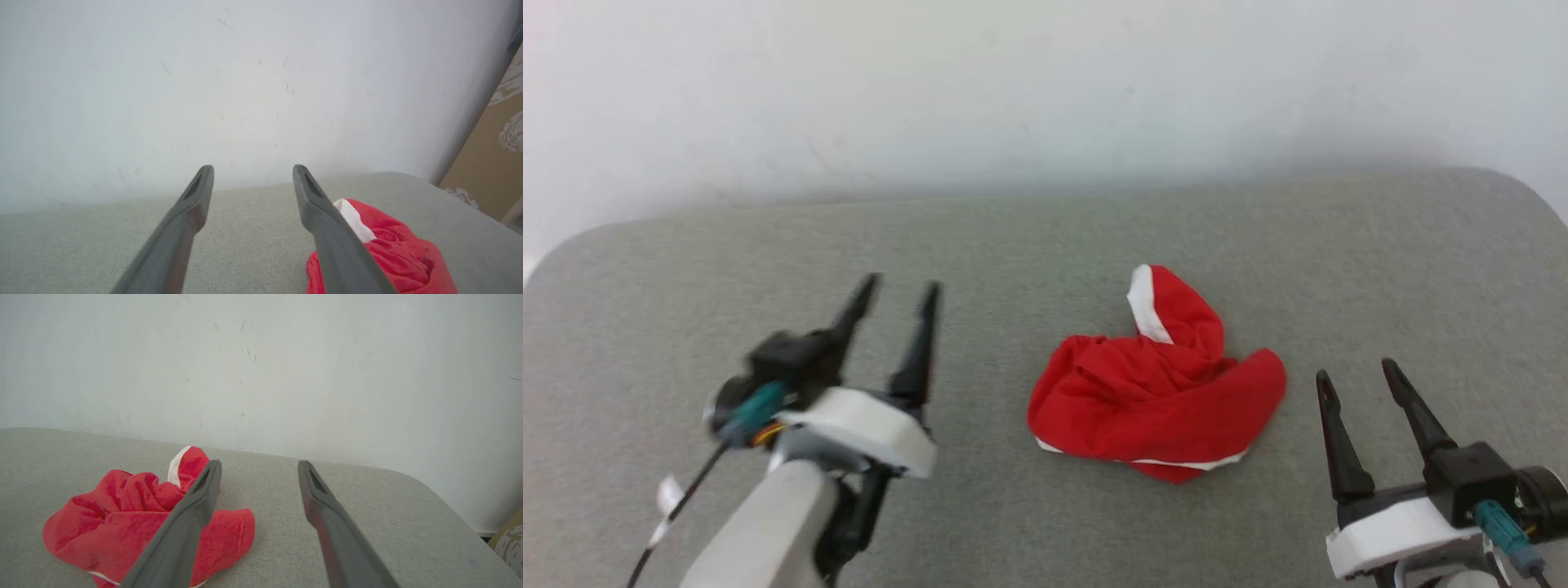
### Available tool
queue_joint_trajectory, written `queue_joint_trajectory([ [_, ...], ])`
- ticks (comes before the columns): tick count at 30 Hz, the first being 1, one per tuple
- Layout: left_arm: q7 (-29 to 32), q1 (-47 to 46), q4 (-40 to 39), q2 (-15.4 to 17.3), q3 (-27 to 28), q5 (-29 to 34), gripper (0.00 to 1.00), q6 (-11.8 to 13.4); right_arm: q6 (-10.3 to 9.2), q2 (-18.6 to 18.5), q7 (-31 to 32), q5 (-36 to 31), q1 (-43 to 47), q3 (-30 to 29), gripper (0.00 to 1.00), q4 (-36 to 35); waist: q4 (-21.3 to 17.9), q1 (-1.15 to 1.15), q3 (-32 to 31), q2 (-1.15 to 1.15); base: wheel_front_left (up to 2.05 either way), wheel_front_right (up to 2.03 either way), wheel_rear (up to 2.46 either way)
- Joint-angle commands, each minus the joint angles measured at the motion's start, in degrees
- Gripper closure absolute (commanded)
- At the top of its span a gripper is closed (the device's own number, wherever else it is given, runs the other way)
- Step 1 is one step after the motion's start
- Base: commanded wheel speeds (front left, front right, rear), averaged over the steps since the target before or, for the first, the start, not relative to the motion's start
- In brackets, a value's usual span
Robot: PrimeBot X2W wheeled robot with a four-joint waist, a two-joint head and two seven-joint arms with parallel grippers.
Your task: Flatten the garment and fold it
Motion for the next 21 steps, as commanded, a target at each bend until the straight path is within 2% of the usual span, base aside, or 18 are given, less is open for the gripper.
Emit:
queue_joint_trajectory([
  [1,-0.28,2.73,-2.39,-0.16,2.74,0.48,0.00,1.34,0.30,0.11,-0.26,-0.05,0.94,-0.20,0.00,0.05,2.85,0.01,-2.68,-0.01,0.00,0.00,0.00],
  [4,-0.31,9.21,-7.69,-1.63,9.10,3.75,0.00,3.40,0.30,0.12,-0.26,0.47,1.91,-0.42,0.00,-0.04,3.47,0.01,-2.99,-0.01,0.00,0.00,0.00],
  [8,-0.32,17.95,-11.52,-5.05,15.03,9.31,0.00,3.89,0.30,0.12,-0.26,0.99,2.97,-0.12,0.00,0.07,3.85,0.01,-3.25,-0.01,0.00,0.00,0.00],
  [14,-0.33,25.51,-9.49,-6.82,14.76,18.44,0.00,2.28,0.30,0.12,-0.26,2.64,4.53,-0.06,0.00,0.00,4.35,0.01,-4.34,-0.01,0.00,0.00,0.00],
  [21,-0.33,26.31,-7.30,-8.99,15.41,20.49,0.00,-0.76,0.30,0.12,-0.26,2.79,5.03,0.65,0.00,-0.16,4.65,0.01,-4.54,-0.01,0.00,0.00,0.00],
])
